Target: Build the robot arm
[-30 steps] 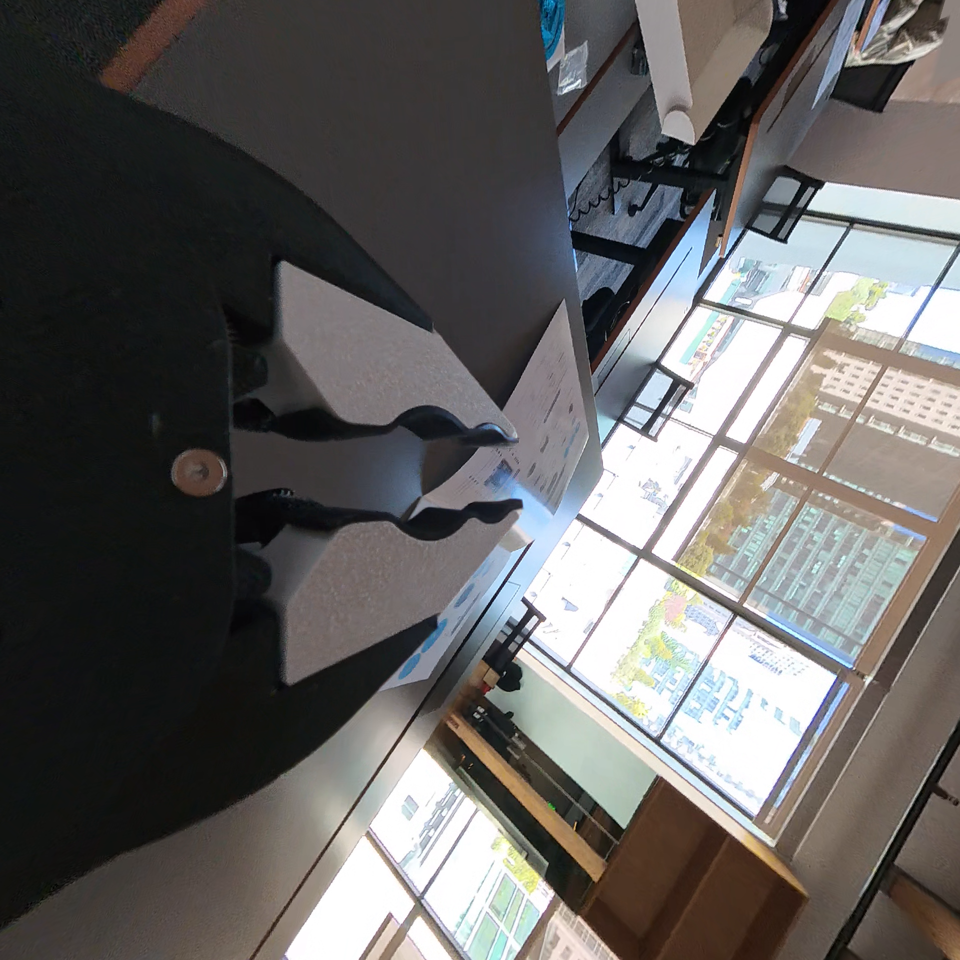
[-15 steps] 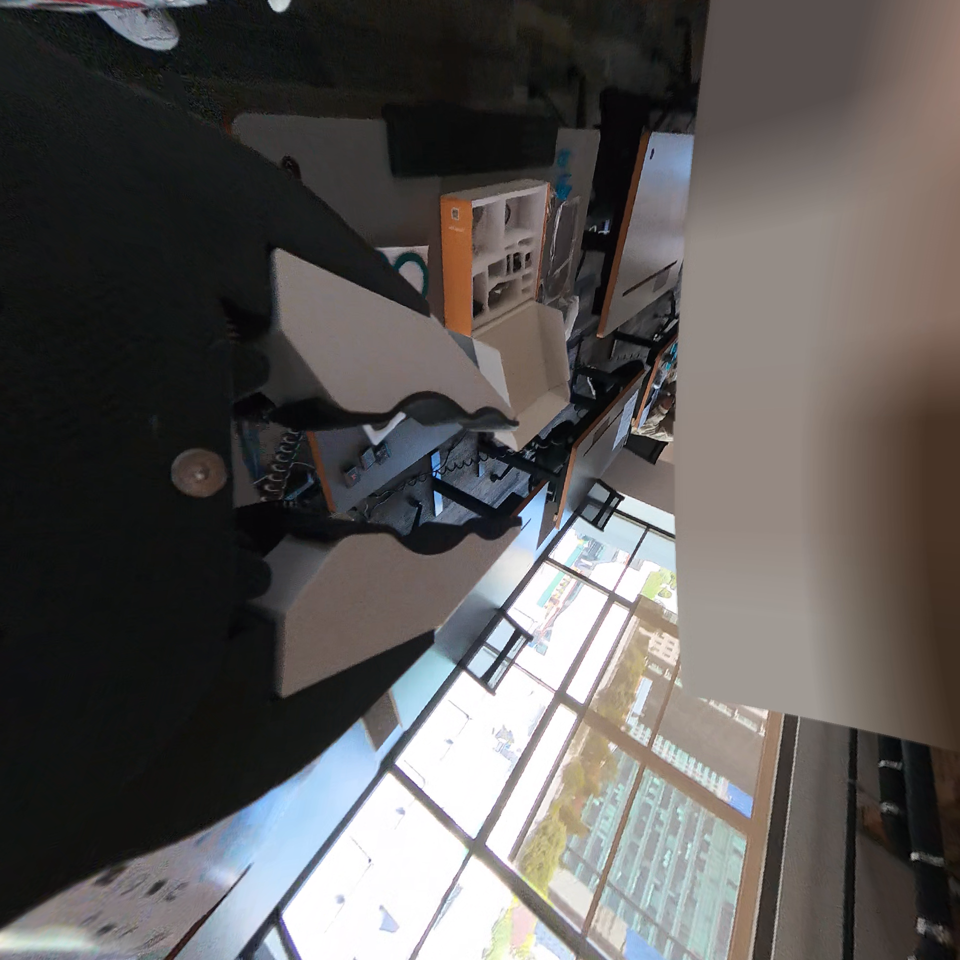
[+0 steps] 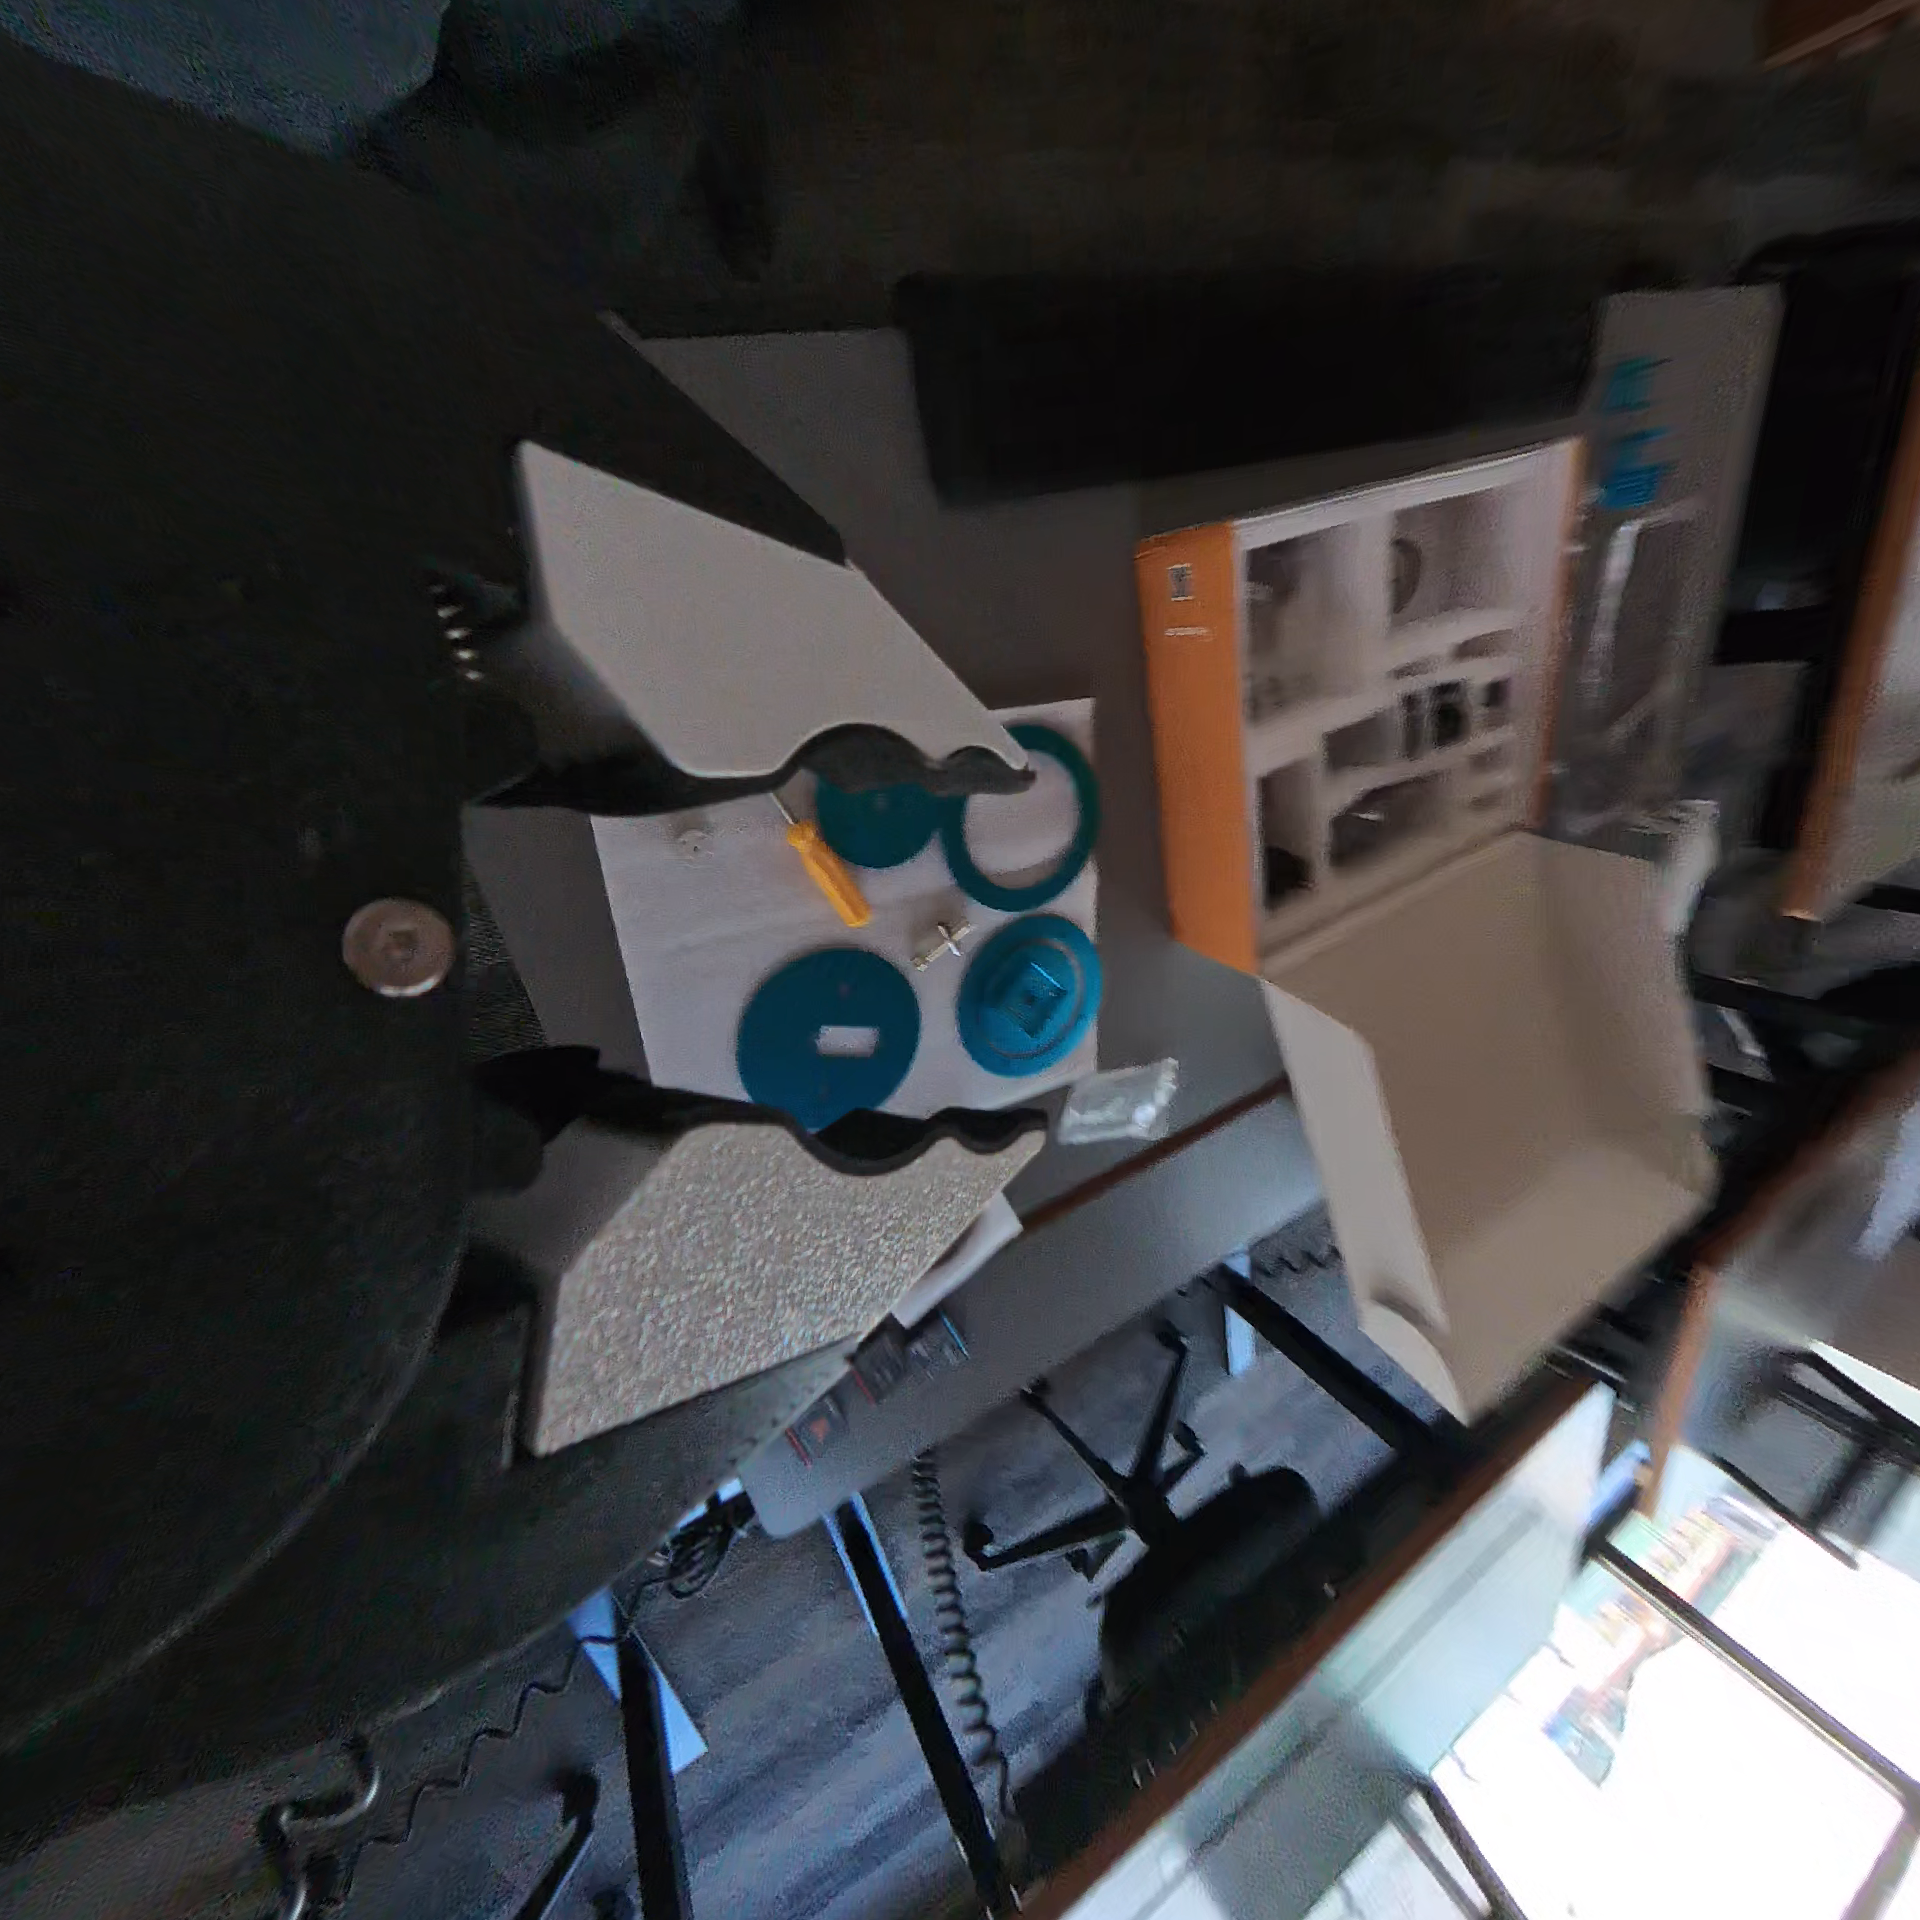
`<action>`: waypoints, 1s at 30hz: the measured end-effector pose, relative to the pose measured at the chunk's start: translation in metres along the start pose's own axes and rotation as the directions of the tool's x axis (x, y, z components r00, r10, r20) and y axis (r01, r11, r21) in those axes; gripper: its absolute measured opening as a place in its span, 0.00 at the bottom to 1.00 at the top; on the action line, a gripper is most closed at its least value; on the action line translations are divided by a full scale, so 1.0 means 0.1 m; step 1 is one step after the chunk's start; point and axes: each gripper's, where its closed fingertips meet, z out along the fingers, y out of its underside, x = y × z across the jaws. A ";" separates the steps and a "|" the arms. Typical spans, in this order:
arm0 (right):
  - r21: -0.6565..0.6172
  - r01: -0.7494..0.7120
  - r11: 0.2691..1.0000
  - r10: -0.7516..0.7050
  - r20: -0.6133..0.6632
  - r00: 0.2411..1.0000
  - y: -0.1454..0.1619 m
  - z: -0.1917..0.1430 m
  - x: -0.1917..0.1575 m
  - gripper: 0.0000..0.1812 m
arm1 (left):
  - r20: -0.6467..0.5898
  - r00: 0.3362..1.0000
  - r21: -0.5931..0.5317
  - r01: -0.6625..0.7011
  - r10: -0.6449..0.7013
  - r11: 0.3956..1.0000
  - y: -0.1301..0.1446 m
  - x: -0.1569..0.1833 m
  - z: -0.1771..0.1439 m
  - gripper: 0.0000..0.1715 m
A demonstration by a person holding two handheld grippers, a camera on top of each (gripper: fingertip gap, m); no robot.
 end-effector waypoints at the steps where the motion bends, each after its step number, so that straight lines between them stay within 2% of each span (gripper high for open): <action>1: -0.041 0.010 0.999 -0.009 0.025 1.000 0.25 0.31 -0.12 0.32 | 0.004 1.000 0.001 -0.007 0.007 1.000 0.03 -0.10 -0.01 0.35; 4: -0.153 0.055 0.987 -0.038 0.117 0.992 0.89 0.96 -0.53 0.29 | 0.020 1.000 -0.017 -0.002 0.002 1.000 0.16 -0.35 0.00 0.35; 6: -0.214 0.060 0.975 -0.019 0.189 0.982 1.22 1.28 -0.79 0.34 | 0.030 0.999 -0.022 0.016 -0.015 1.000 0.22 -0.46 0.01 0.35; 9: -0.334 0.209 0.919 -0.094 0.330 0.939 1.63 1.73 -0.97 0.39 | 0.024 1.000 -0.050 0.020 -0.019 0.999 0.26 -0.53 0.05 0.35; 12: -0.416 0.275 0.867 -0.085 0.419 0.904 1.84 2.07 -0.93 0.39 | 0.017 1.000 -0.092 0.003 -0.001 0.996 0.28 -0.53 0.06 0.35; 15: -0.450 0.224 0.864 -0.013 0.425 0.905 1.79 2.11 -0.90 0.37 | -0.001 1.000 -0.068 0.029 -0.029 0.997 0.27 -0.46 0.16 0.33; 16: -0.420 0.189 0.888 0.004 0.419 0.908 1.65 2.07 -0.92 0.37 | -0.012 1.000 -0.063 0.028 -0.028 0.998 0.27 -0.42 0.25 0.33; 18: -0.319 0.184 0.930 -0.051 0.382 0.923 1.26 1.89 -0.91 0.37 | -0.078 0.997 -0.047 0.026 -0.029 0.999 0.19 -0.24 0.54 0.34; 20: -0.259 0.172 0.950 -0.078 0.337 0.938 0.76 1.56 -0.83 0.36 | -0.184 0.982 -0.022 0.031 -0.035 0.999 -0.02 0.07 0.88 0.37; 21: -0.201 0.122 0.972 -0.057 0.302 0.952 0.39 1.35 -0.73 0.35 | -0.232 0.972 0.006 0.037 -0.034 0.999 -0.19 0.26 1.03 0.38; 23: -0.018 0.044 0.999 -0.037 0.276 0.960 -0.47 0.88 -0.45 0.28 | -0.278 0.960 0.135 0.063 -0.024 0.989 -0.65 0.62 1.25 0.37; 25: 0.105 0.028 0.994 -0.055 0.260 0.964 -1.24 0.41 -0.02 0.29 | -0.294 0.955 0.275 0.131 -0.047 0.953 -1.15 0.95 1.41 0.34; 26: 0.136 0.022 0.990 -0.060 0.280 0.958 -1.57 0.19 0.17 0.33 | -0.328 0.940 0.307 0.201 -0.095 0.930 -1.38 1.13 1.49 0.35; 28: 0.104 0.041 0.994 -0.070 0.296 0.953 -1.97 -0.19 0.61 0.38 | -0.465 0.855 0.304 0.397 -0.229 0.866 -1.78 1.51 1.57 0.40; 30: 0.075 0.027 0.997 -0.048 0.304 0.951 -2.22 -0.64 1.02 0.38 | -0.562 0.776 0.319 0.522 -0.286 0.791 -2.12 1.81 1.58 0.41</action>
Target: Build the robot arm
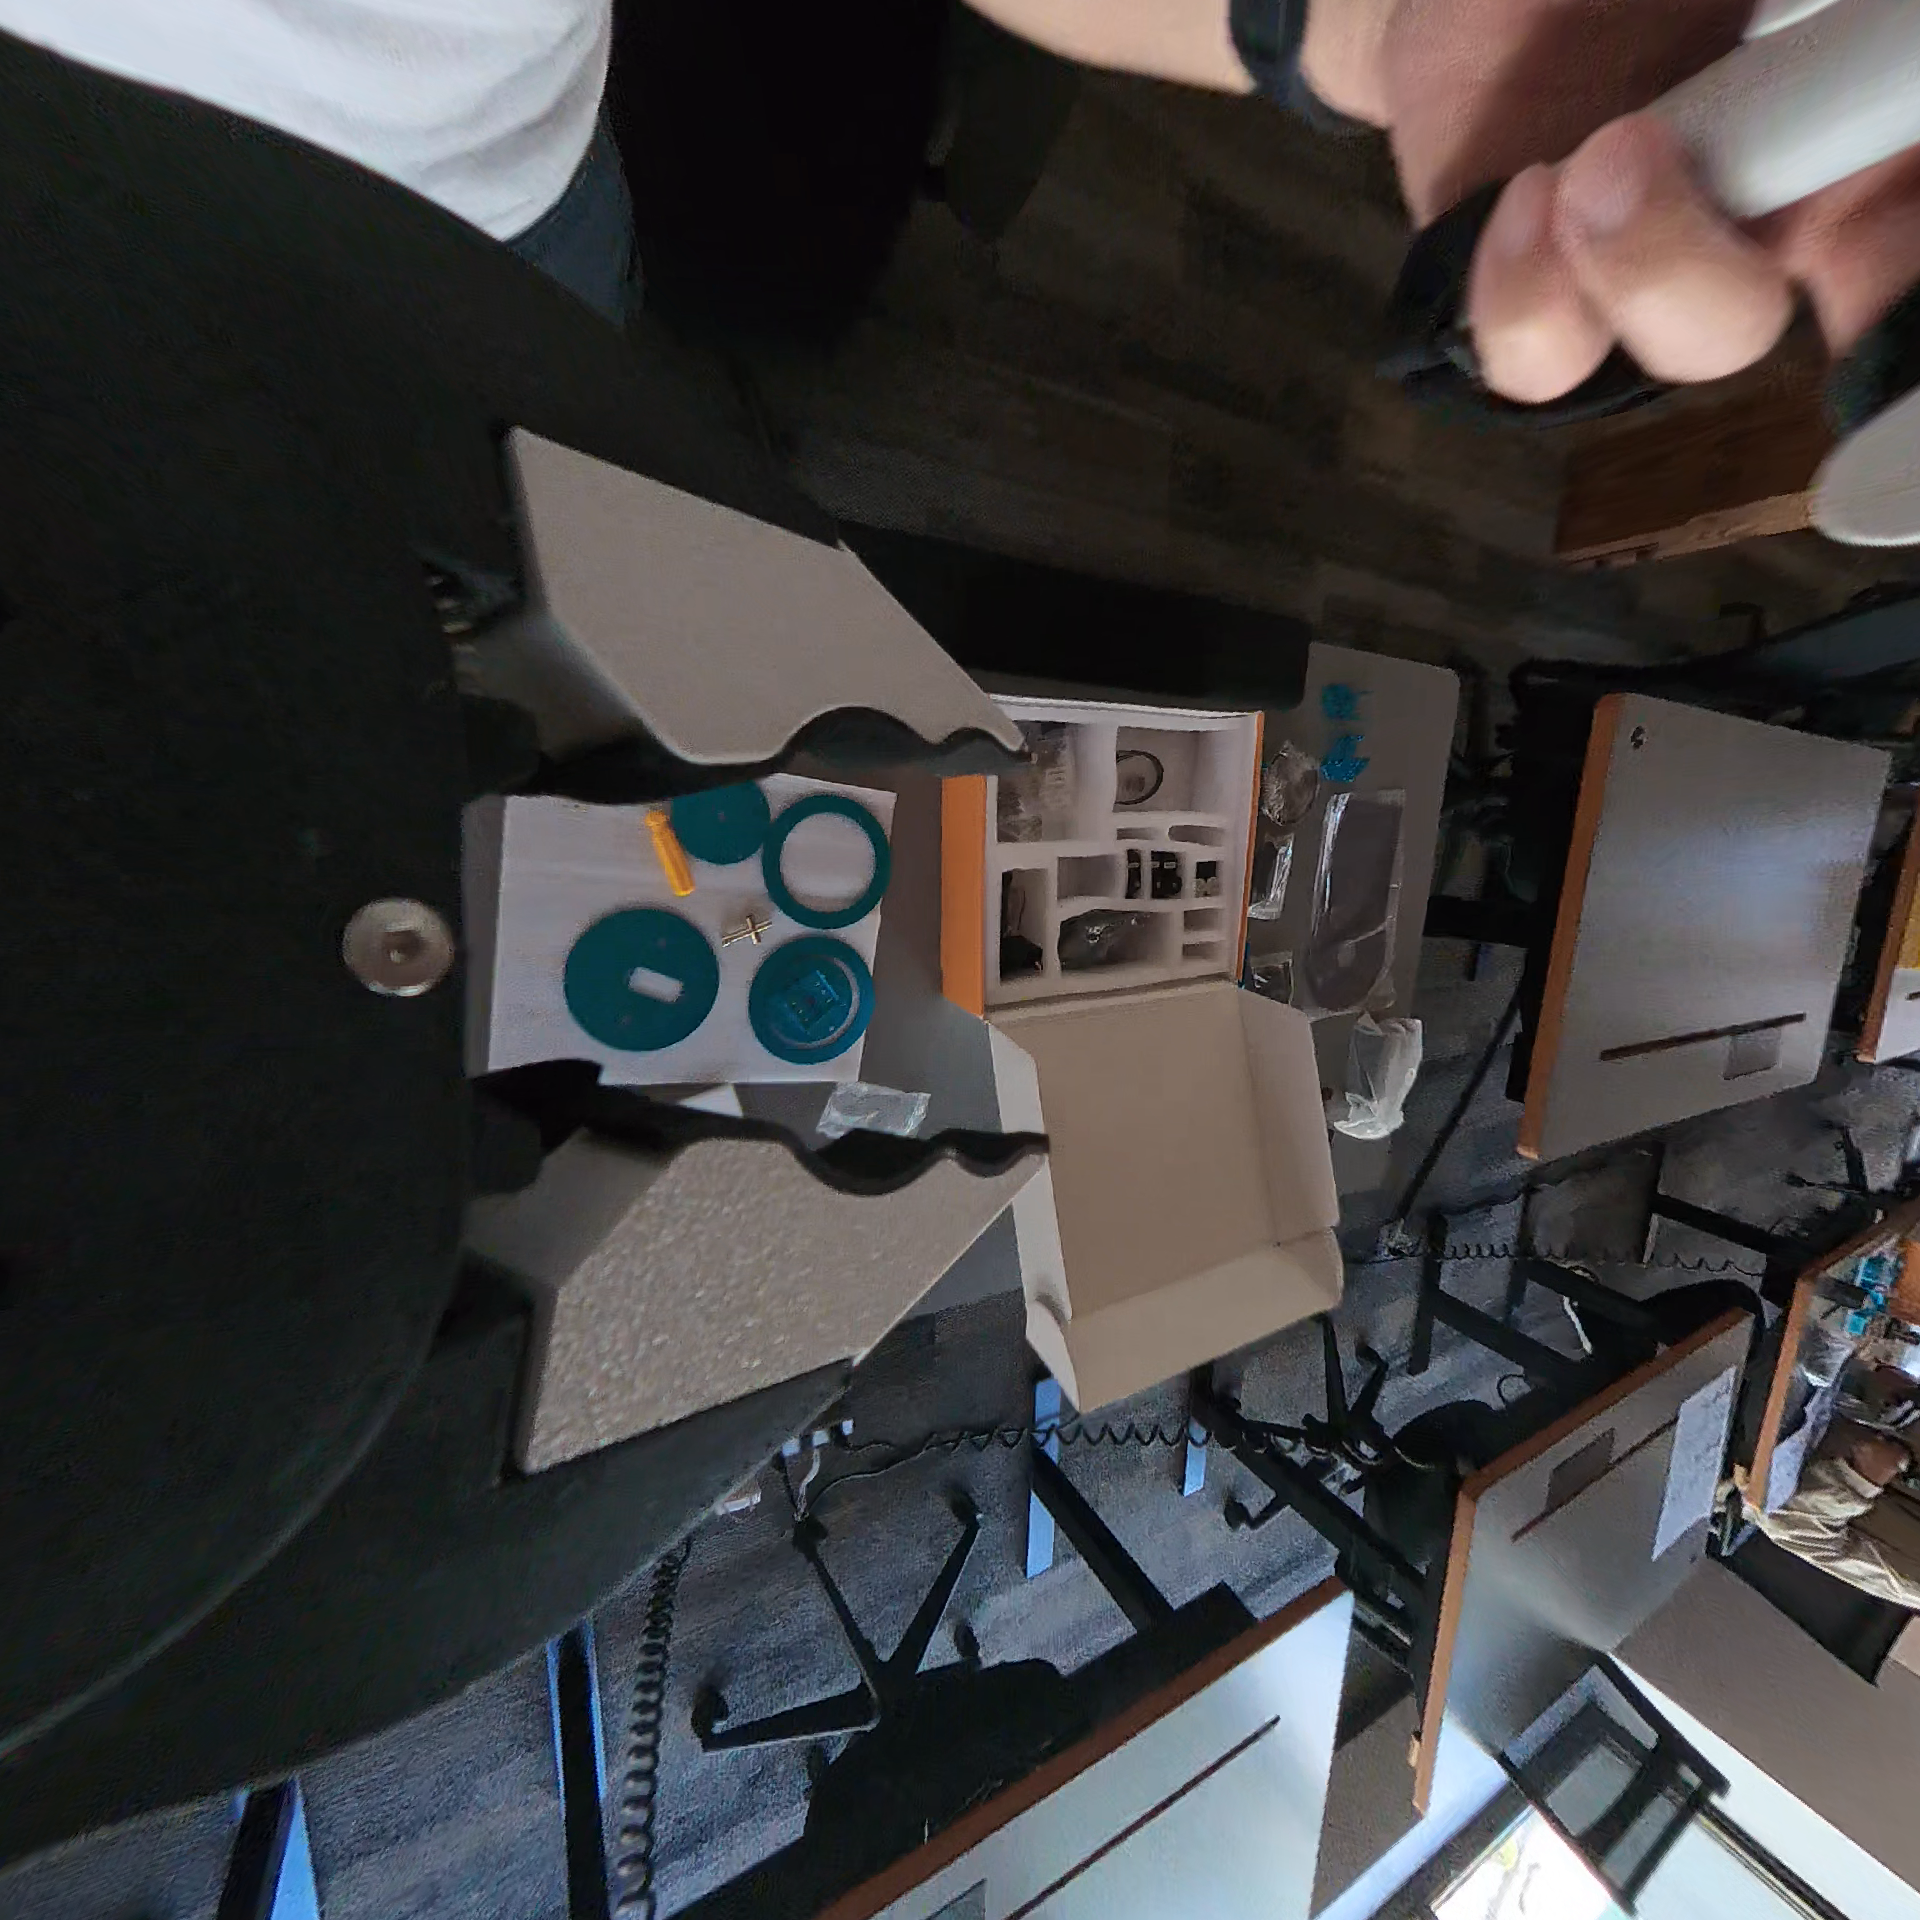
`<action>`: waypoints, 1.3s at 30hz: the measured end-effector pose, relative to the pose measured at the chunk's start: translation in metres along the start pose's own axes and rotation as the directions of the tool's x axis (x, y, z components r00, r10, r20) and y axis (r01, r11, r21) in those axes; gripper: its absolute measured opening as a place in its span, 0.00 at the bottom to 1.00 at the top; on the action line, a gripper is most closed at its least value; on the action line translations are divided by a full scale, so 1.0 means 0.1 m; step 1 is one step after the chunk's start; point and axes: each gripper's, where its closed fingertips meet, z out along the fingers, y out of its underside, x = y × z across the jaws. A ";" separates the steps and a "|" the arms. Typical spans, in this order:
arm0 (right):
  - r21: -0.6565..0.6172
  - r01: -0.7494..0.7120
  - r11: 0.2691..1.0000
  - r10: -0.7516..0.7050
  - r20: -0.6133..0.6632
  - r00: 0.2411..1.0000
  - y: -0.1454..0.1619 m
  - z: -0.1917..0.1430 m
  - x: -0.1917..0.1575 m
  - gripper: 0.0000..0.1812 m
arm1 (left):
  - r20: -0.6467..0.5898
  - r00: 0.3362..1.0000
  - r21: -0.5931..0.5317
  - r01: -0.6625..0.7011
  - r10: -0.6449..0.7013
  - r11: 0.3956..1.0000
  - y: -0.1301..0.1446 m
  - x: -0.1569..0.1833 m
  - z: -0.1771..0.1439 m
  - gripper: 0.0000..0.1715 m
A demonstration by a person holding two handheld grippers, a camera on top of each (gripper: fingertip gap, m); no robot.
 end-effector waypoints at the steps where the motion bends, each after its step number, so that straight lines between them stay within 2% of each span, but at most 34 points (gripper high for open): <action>1: 0.006 -0.003 1.000 0.003 -0.001 1.000 -0.06 -0.29 0.08 0.37 | -0.010 1.000 0.033 0.011 -0.010 0.999 -0.04 0.13 0.11 0.40; 3: -0.017 -0.021 1.000 0.022 0.020 1.000 0.06 -0.85 0.12 0.37 | -0.003 1.000 0.044 -0.020 0.020 0.999 -0.03 0.36 0.31 0.39; 5: -0.075 -0.051 0.996 0.050 -0.014 0.999 0.42 -1.35 0.16 0.37 | 0.017 0.998 0.012 -0.057 0.057 0.998 0.06 0.53 0.47 0.39; 7: -0.039 -0.071 0.997 0.069 -0.047 0.997 0.73 -1.76 0.14 0.37 | 0.040 0.996 -0.027 -0.073 0.074 0.997 0.15 0.64 0.60 0.39; 9: 0.029 -0.105 0.994 0.106 -0.062 0.992 1.01 -2.00 0.12 0.35 | 0.052 0.995 -0.085 -0.085 0.090 0.993 0.26 0.72 0.73 0.39; 13: 0.098 -0.123 0.988 0.131 -0.075 0.989 1.41 -2.09 0.18 0.35 | 0.037 0.989 -0.197 -0.133 0.143 0.971 0.44 0.87 0.94 0.40; 16: 0.169 -0.147 0.975 0.154 -0.031 0.988 1.46 -2.03 0.14 0.34 | 0.025 0.982 -0.269 -0.174 0.188 0.947 0.54 0.94 0.99 0.41; 18: 0.149 -0.137 0.979 0.137 0.009 0.991 1.53 -1.97 0.04 0.35 | 0.017 0.981 -0.285 -0.183 0.196 0.941 0.61 0.98 0.99 0.40; 21: 0.163 -0.069 0.984 0.071 -0.007 0.997 1.61 -1.91 -0.02 0.35 | 0.005 0.979 -0.337 -0.190 0.203 0.922 0.87 0.92 0.92 0.40; 23: 0.142 -0.053 0.988 0.053 0.002 0.999 1.70 -1.84 -0.06 0.35 | -0.006 0.978 -0.440 -0.190 0.208 0.878 1.27 0.73 0.77 0.42; 24: 0.127 -0.050 0.991 0.049 0.015 0.999 1.75 -1.80 -0.09 0.36 | -0.015 0.977 -0.514 -0.189 0.212 0.837 1.54 0.60 0.64 0.42; 25: 0.104 -0.048 0.993 0.044 0.033 0.998 1.80 -1.77 -0.12 0.36 | -0.033 0.977 -0.606 -0.186 0.209 0.773 1.87 0.48 0.44 0.35; 26: 0.086 -0.038 0.996 0.034 0.039 0.999 1.84 -1.76 -0.13 0.36 | -0.053 0.979 -0.688 -0.178 0.196 0.704 2.22 0.37 0.21 0.35; 28: 0.083 -0.009 0.997 0.005 0.042 0.999 1.85 -1.75 -0.16 0.36 | -0.093 0.973 -0.814 -0.196 0.211 0.546 2.91 0.10 -0.32 0.43; 30: 0.089 0.010 0.996 -0.014 0.045 0.999 1.84 -1.75 -0.21 0.36 | -0.159 0.959 -0.887 -0.243 0.234 0.392 3.59 -0.17 -0.88 0.46; 34: 0.041 0.007 0.999 -0.005 -0.048 0.999 1.73 -1.72 -0.29 0.36 | -0.304 0.942 -0.933 -0.325 0.143 0.154 4.82 -0.49 -1.83 0.50; 36: 0.059 -0.076 0.995 0.080 -0.077 0.994 1.60 -1.69 -0.45 0.36 | -0.389 0.916 -0.914 -0.397 0.093 0.086 5.31 -0.59 -2.12 0.51; 39: 0.056 -0.195 0.979 0.199 -0.086 0.976 1.47 -1.56 -0.81 0.36 | -0.483 0.875 -0.876 -0.483 0.022 0.008 5.86 -0.72 -2.37 0.52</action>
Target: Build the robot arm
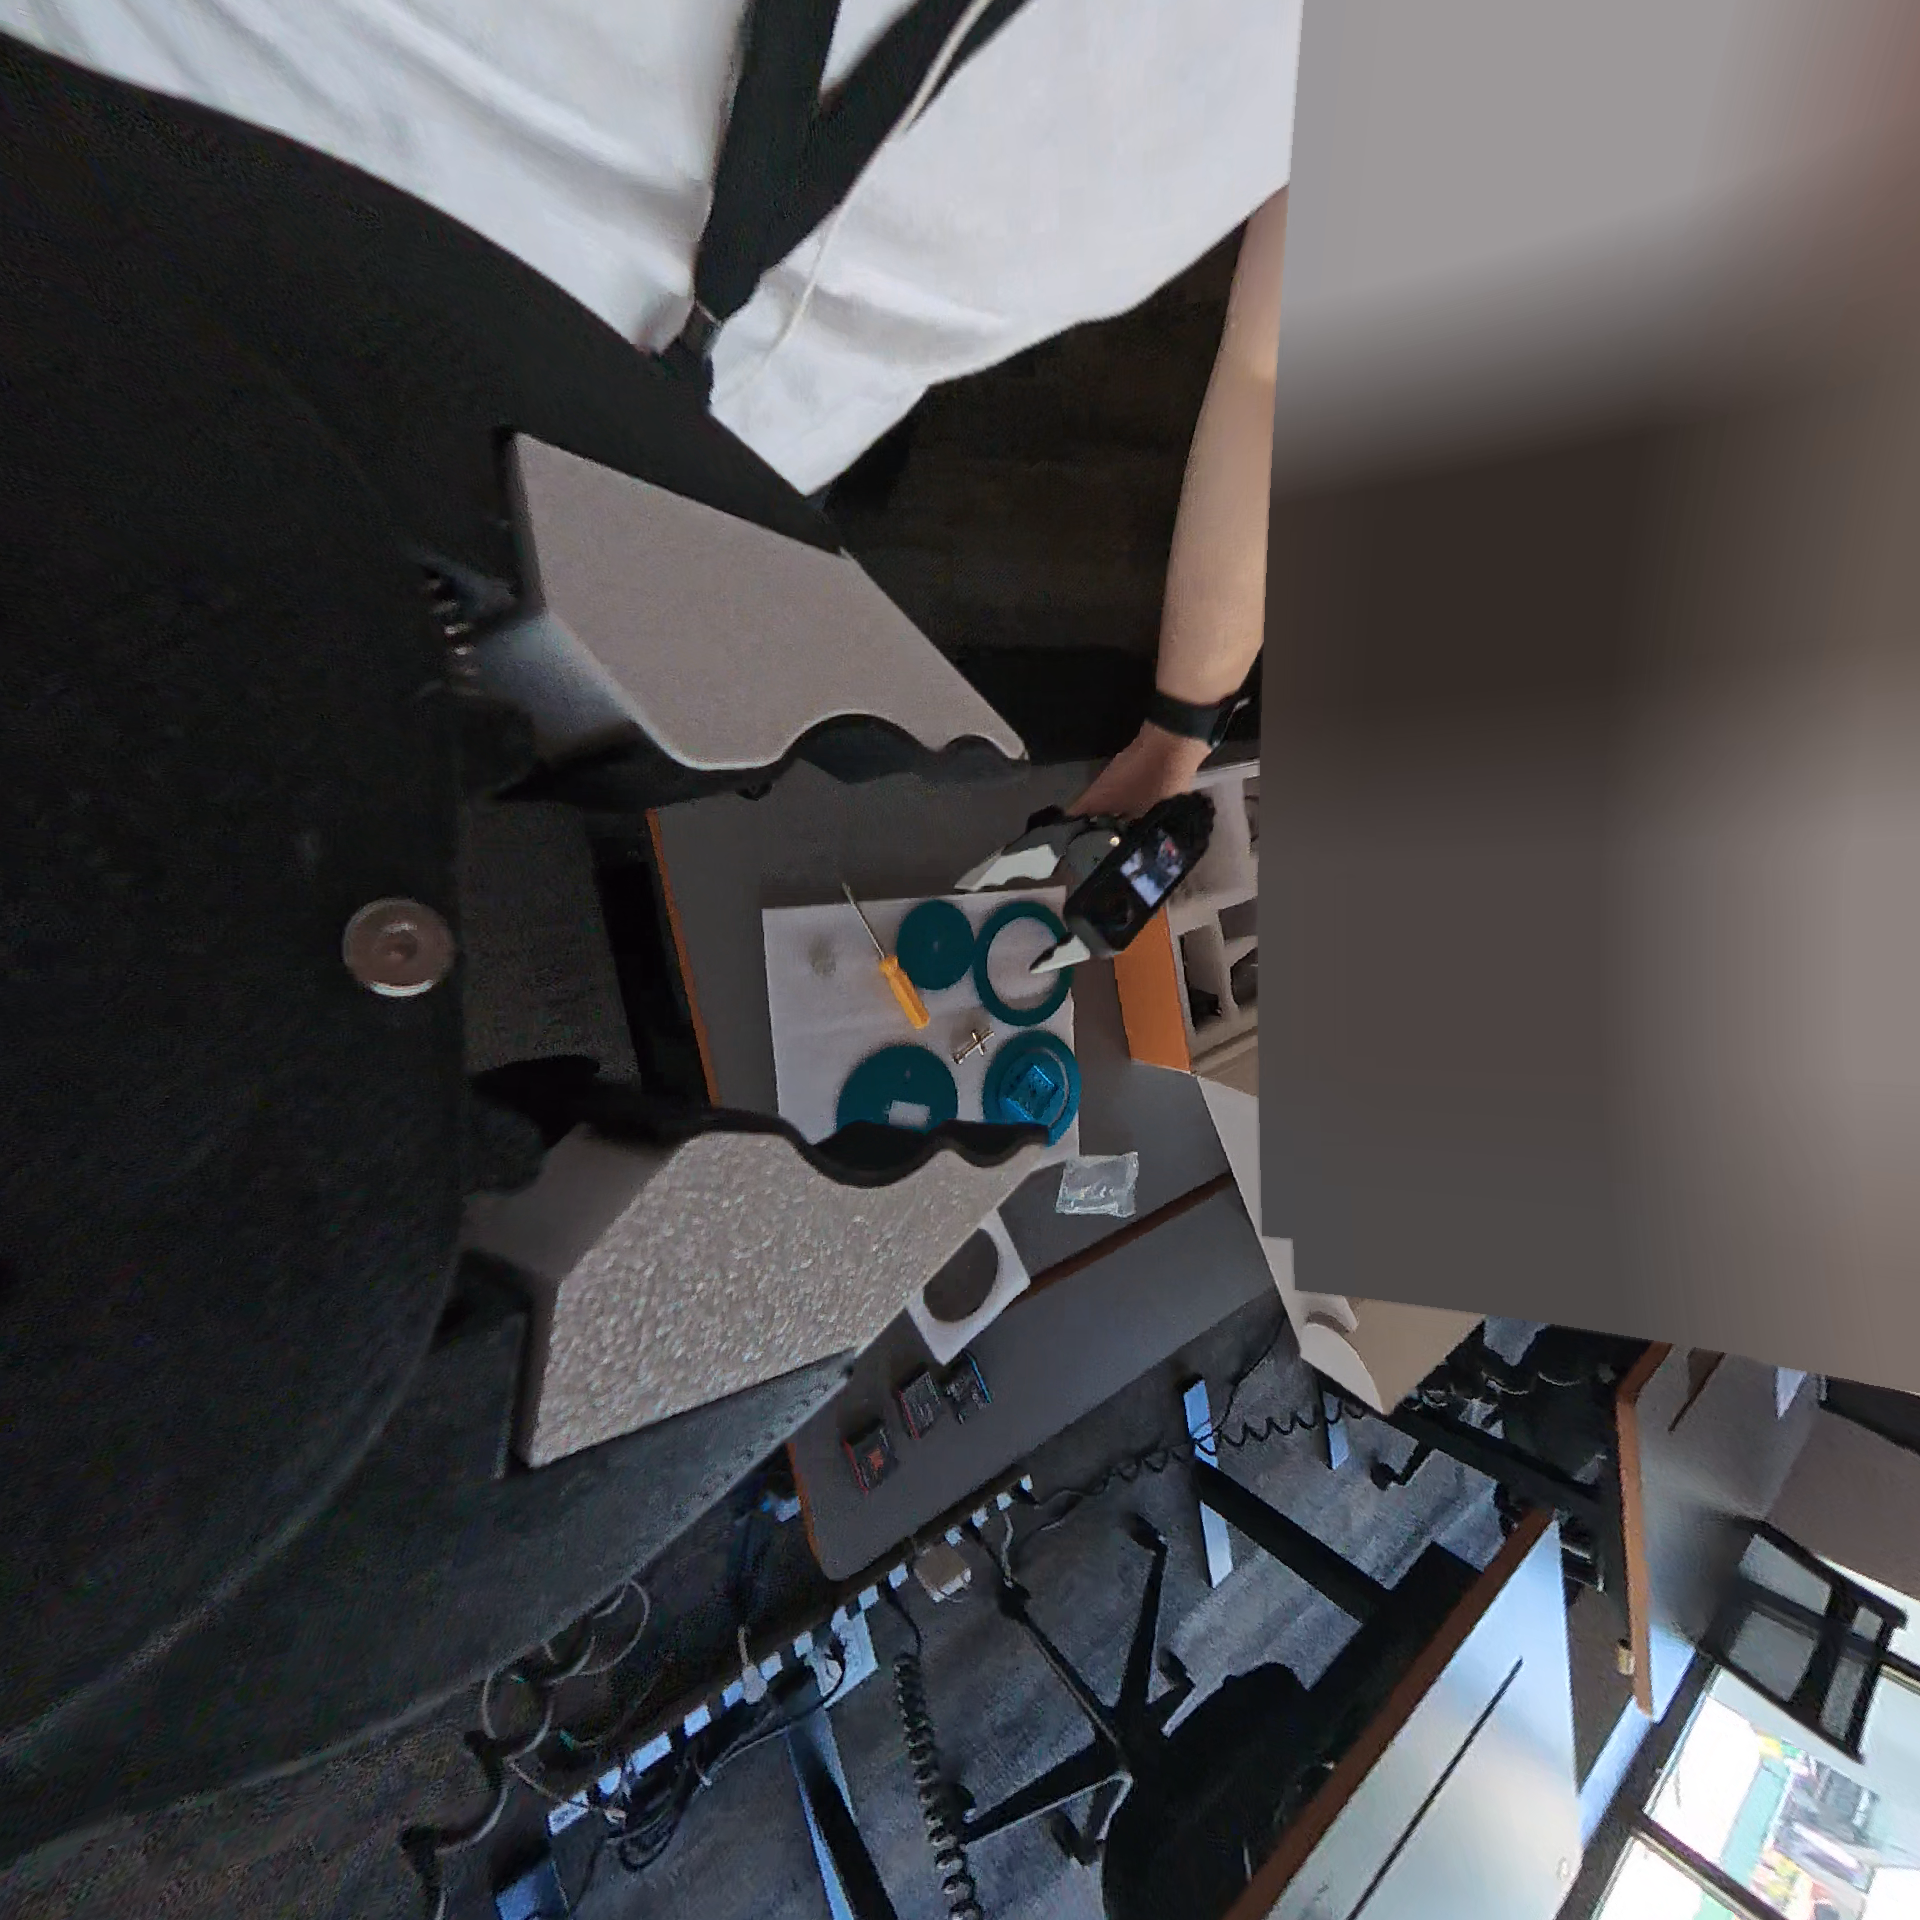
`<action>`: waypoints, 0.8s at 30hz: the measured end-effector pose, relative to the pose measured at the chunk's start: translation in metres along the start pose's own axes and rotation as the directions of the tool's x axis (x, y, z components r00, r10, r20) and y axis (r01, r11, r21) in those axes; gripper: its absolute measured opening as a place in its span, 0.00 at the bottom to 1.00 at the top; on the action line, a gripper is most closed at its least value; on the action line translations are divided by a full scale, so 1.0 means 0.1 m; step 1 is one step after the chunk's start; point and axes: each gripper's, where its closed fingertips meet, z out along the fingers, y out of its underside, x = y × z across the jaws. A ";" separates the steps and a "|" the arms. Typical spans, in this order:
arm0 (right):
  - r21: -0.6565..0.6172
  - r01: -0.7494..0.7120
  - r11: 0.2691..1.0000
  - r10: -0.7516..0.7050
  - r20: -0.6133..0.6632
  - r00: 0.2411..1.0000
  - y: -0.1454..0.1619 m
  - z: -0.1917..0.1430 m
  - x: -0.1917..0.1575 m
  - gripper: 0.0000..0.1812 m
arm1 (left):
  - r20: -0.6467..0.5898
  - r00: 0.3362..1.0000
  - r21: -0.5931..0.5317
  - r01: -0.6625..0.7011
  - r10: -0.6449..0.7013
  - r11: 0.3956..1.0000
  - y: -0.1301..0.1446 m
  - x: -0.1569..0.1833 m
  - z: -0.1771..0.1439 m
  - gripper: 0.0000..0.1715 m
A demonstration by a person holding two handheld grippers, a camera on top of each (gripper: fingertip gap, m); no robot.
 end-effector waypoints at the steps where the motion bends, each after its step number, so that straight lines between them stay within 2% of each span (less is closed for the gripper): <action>1: -0.007 -0.012 1.000 0.012 -0.019 1.000 0.00 0.04 -0.12 0.36 | -0.028 1.000 -0.004 -0.013 0.013 1.000 0.05 0.01 0.15 0.53; 6: -0.001 -0.115 0.993 0.113 -0.143 0.983 0.02 0.13 -0.57 0.36 | -0.151 0.987 0.012 -0.044 0.045 0.999 0.20 0.05 0.59 0.51; 12: 0.035 -0.237 0.971 0.237 -0.284 0.929 0.11 0.03 -0.75 0.36 | -0.192 0.975 0.007 -0.114 0.113 0.993 0.26 0.09 0.82 0.51; 16: 0.071 -0.295 0.953 0.303 -0.309 0.902 0.11 -0.04 -0.83 0.34 | -0.206 0.974 0.007 -0.093 0.092 0.996 0.24 0.07 0.84 0.49; 24: 0.068 -0.302 0.951 0.307 -0.324 0.895 0.21 -0.03 -0.95 0.33 | -0.256 0.967 -0.019 -0.014 0.009 1.000 0.22 0.04 0.80 0.46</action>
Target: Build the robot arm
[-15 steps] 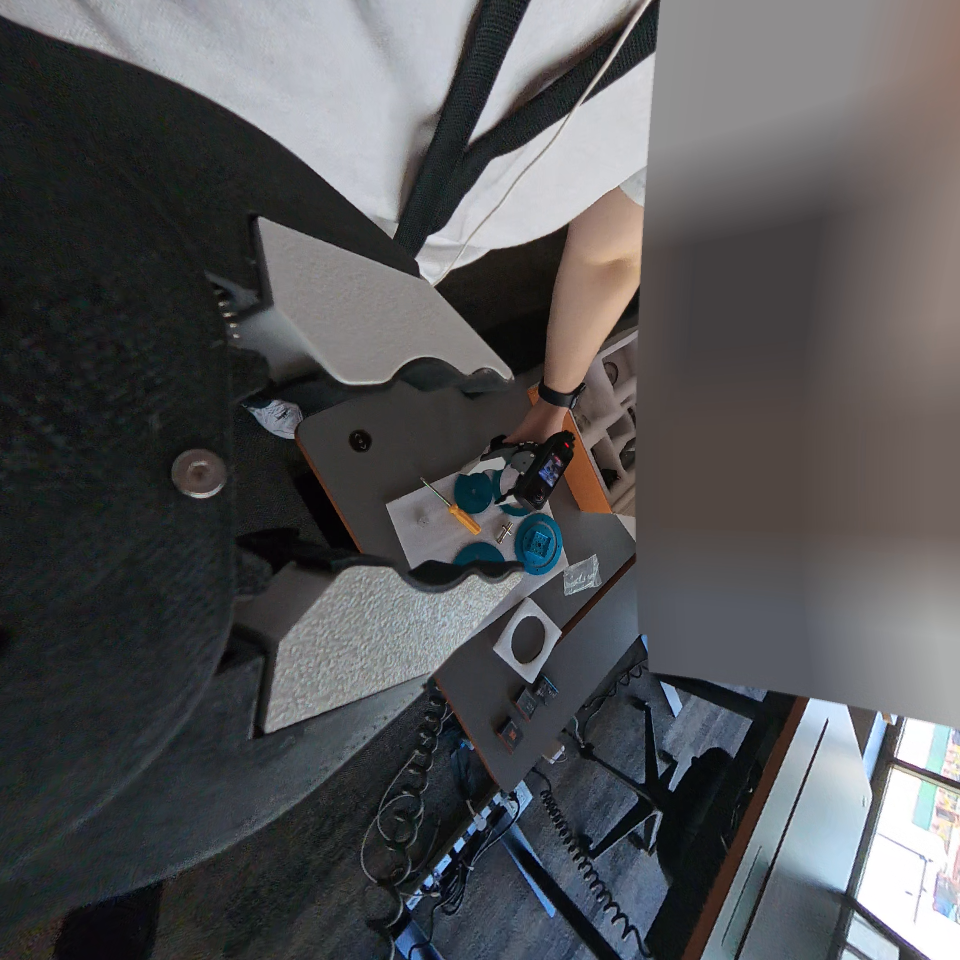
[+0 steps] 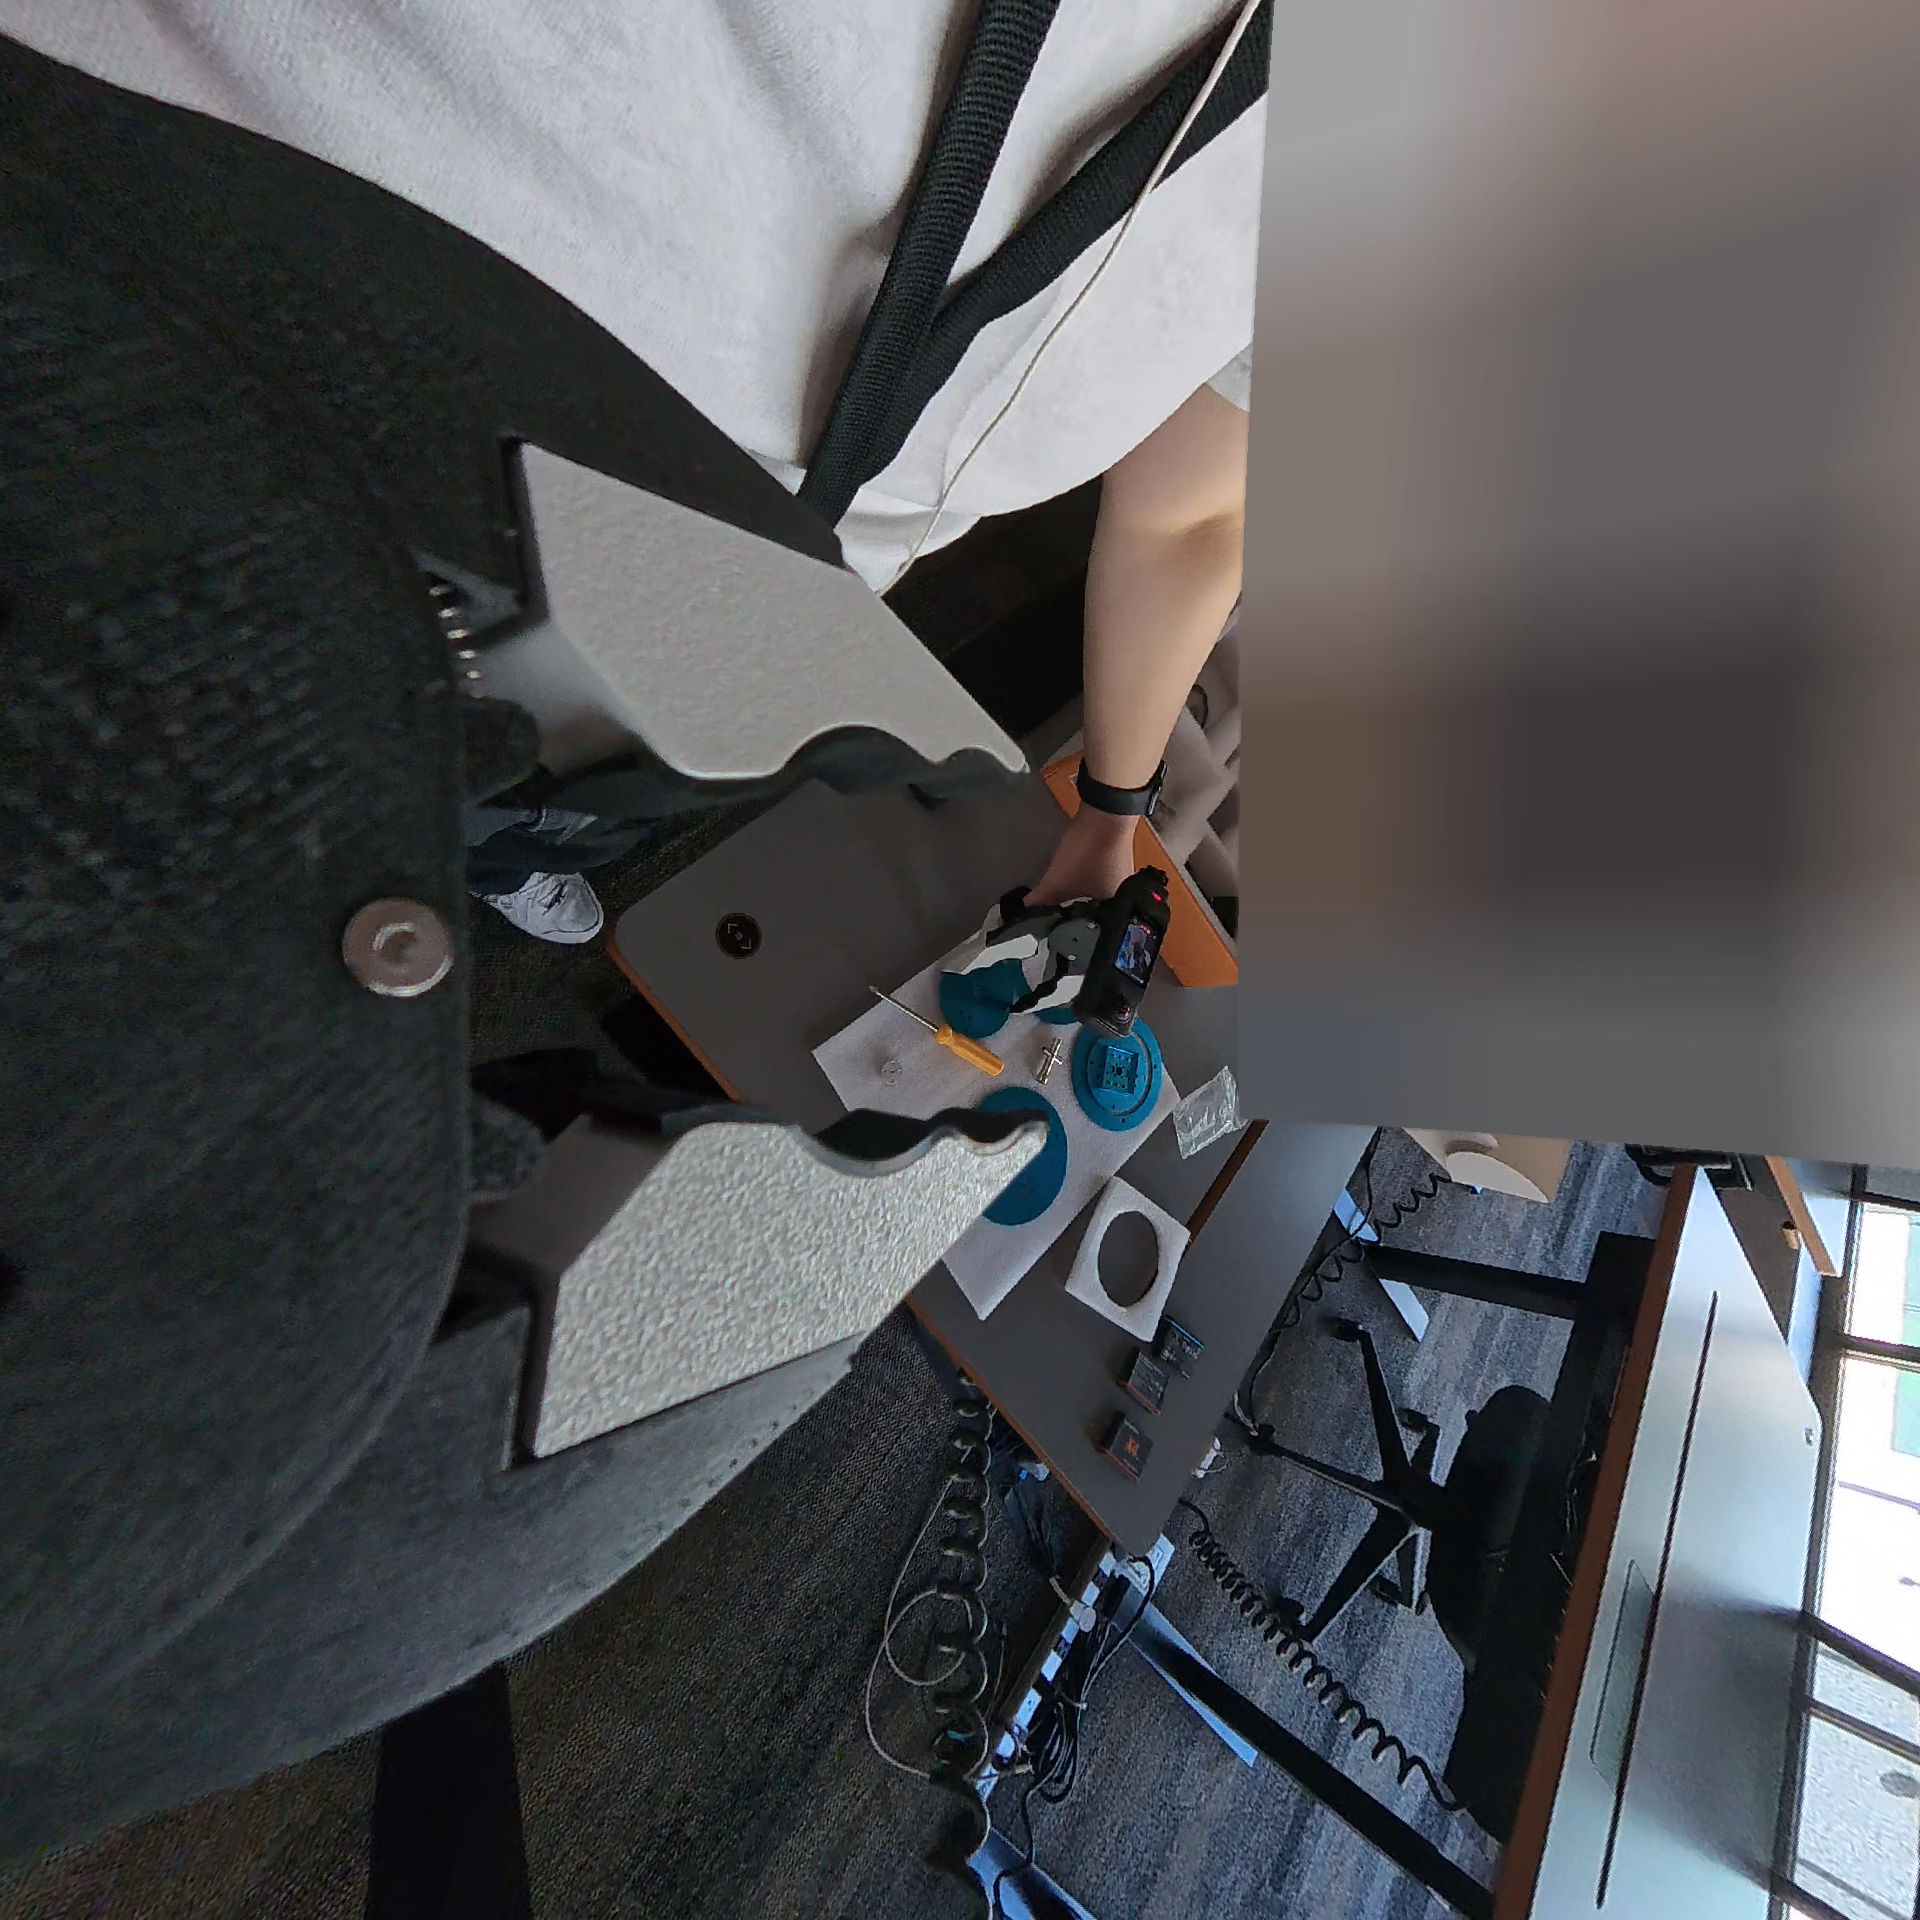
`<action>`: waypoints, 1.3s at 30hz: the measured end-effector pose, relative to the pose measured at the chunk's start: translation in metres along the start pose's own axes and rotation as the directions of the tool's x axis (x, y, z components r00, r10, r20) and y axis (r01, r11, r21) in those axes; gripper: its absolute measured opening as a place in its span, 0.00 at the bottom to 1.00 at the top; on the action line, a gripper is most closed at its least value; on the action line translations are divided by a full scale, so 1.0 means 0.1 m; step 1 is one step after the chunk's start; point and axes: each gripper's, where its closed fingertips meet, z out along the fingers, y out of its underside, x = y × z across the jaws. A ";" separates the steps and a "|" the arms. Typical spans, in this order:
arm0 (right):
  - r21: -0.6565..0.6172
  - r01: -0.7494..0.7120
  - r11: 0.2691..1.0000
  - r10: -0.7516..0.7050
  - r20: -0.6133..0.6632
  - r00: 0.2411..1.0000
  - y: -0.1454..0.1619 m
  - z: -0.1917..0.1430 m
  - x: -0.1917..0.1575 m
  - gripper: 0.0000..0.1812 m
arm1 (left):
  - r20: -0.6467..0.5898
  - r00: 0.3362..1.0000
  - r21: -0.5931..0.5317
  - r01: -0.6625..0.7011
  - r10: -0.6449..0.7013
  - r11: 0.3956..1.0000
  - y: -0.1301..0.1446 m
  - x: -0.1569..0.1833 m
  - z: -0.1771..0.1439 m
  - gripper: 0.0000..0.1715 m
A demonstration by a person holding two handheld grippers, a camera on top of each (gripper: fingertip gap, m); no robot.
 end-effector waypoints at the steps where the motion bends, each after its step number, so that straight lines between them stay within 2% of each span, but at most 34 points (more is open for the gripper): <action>1: 0.001 -0.003 1.000 0.003 0.003 1.000 0.01 0.00 -0.01 0.34 | -0.009 1.000 -0.004 0.013 -0.013 1.000 0.00 0.01 -0.01 0.46; 9: 0.017 0.014 1.000 -0.013 -0.034 0.999 0.08 -0.08 0.09 0.33 | -0.007 0.998 -0.007 0.067 -0.067 0.998 0.05 -0.05 -0.21 0.46; 15: 0.072 -0.042 0.997 0.047 -0.069 0.997 0.11 -0.10 0.21 0.34 | 0.000 0.994 0.048 0.109 -0.109 0.993 -0.11 -0.16 -0.38 0.46; 22: 0.075 -0.029 0.997 0.038 -0.118 0.992 0.18 -0.15 0.31 0.33 | 0.004 0.995 0.094 0.094 -0.095 0.991 -0.42 -0.31 -0.48 0.46; 31: 0.070 -0.057 0.996 0.066 -0.145 0.987 0.25 -0.18 0.42 0.33 | -0.027 0.998 0.182 0.054 -0.050 0.982 -1.01 -0.34 -0.47 0.46; 36: 0.082 -0.081 0.993 0.093 -0.144 0.985 0.32 -0.18 0.42 0.34 | -0.026 1.000 0.194 0.007 -0.002 0.981 -1.32 -0.32 -0.32 0.46; 39: 0.089 -0.132 0.987 0.143 -0.129 0.981 0.42 -0.15 0.43 0.33 | -0.031 0.999 0.171 -0.035 0.041 0.985 -1.40 -0.26 -0.14 0.46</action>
